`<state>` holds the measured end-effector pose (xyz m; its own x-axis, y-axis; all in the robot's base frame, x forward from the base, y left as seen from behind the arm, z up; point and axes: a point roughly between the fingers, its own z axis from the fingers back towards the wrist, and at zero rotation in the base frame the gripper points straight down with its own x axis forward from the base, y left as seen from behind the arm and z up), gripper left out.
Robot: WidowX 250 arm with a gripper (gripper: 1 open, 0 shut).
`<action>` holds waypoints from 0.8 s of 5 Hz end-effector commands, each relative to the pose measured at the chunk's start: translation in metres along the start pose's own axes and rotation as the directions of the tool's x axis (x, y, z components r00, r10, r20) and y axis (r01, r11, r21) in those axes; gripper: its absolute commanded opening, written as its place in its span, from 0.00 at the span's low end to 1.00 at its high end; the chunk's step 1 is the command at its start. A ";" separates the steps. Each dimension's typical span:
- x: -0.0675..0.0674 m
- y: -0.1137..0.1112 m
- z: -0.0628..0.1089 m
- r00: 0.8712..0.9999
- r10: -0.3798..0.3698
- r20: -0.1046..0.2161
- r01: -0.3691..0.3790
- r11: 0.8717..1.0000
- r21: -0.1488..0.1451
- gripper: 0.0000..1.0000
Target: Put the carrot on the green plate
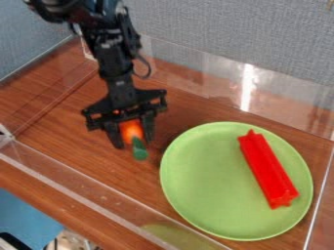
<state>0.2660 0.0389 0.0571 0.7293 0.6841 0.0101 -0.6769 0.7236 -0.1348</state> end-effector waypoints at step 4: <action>0.037 0.003 0.012 0.998 -0.055 0.001 0.055 0.998 -0.010 0.00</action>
<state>0.2827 0.0624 0.0580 0.7728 0.6342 -0.0227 -0.6316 0.7652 -0.1251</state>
